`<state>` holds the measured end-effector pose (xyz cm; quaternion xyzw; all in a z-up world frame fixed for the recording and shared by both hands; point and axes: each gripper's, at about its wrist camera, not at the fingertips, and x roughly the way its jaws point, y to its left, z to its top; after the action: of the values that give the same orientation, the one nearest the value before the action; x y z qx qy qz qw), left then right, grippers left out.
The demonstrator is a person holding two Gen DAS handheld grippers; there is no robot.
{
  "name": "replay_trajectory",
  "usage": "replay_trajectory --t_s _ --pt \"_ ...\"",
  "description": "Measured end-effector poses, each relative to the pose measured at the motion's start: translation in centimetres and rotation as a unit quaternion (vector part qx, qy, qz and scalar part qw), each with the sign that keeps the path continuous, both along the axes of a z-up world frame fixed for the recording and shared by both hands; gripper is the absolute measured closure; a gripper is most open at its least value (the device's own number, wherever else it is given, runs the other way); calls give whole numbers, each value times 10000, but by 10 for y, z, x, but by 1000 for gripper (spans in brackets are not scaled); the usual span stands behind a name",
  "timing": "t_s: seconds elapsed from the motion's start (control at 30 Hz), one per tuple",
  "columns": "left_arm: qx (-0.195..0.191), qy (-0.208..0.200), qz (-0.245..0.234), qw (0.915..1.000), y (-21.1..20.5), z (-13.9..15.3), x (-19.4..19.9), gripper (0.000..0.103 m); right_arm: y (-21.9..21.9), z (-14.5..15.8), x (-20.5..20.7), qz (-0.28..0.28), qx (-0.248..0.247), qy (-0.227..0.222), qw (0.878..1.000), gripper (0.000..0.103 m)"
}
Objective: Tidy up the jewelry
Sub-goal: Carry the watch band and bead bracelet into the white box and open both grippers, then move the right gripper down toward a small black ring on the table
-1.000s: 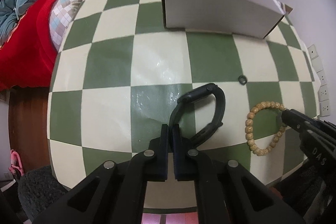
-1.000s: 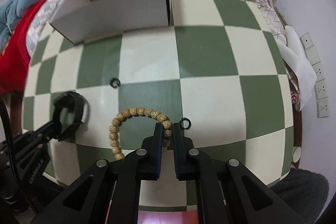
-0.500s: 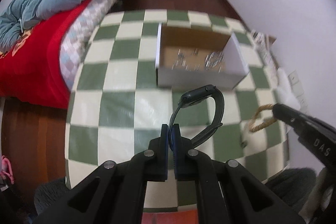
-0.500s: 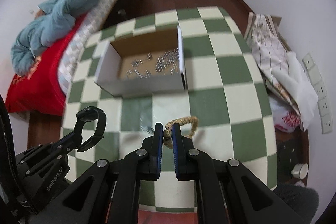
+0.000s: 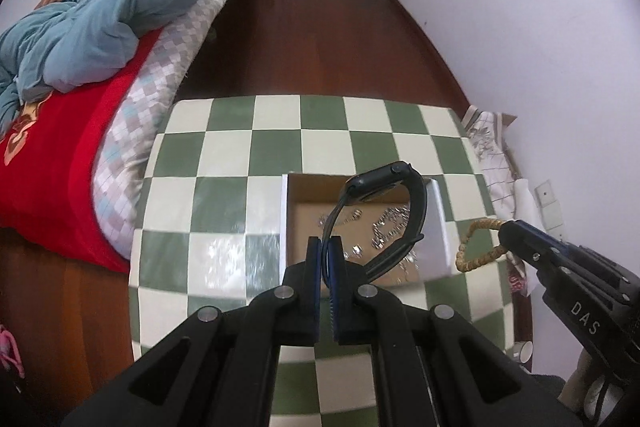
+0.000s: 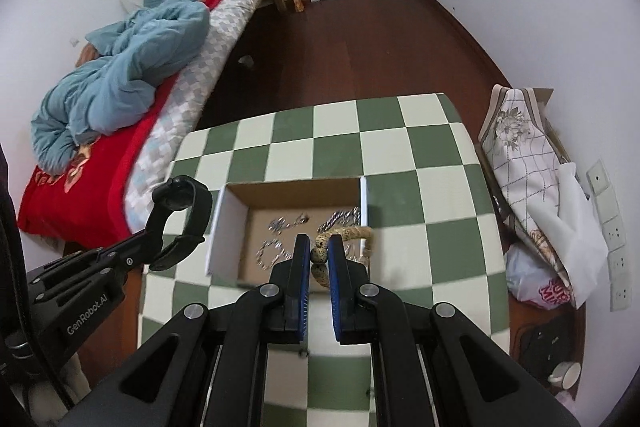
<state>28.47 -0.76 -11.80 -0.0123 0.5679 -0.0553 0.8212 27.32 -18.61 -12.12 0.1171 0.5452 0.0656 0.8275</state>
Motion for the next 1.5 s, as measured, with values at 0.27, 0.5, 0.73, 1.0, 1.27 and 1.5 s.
replay_trajectory --t_s 0.27,0.5,0.73,1.0,1.27,1.5 --pt "83 443 100 9989 0 -44 36 101 3 -58 45 43 -137 533 9985 94" --pt "86 698 146 9974 2 -61 41 97 14 -96 53 278 -369 979 9941 93" --pt "540 431 330 9971 4 -47 39 38 21 -102 50 493 -658 1245 9888 22" --pt "1046 8 526 9931 14 -24 26 0 24 -87 37 443 -975 1147 9876 0" --pt "1203 -210 638 9905 19 -14 5 0 23 -74 22 220 -1025 927 9902 0" --pt "1243 -445 685 9889 21 5 -22 0 19 -48 3 68 -1041 613 9927 0"
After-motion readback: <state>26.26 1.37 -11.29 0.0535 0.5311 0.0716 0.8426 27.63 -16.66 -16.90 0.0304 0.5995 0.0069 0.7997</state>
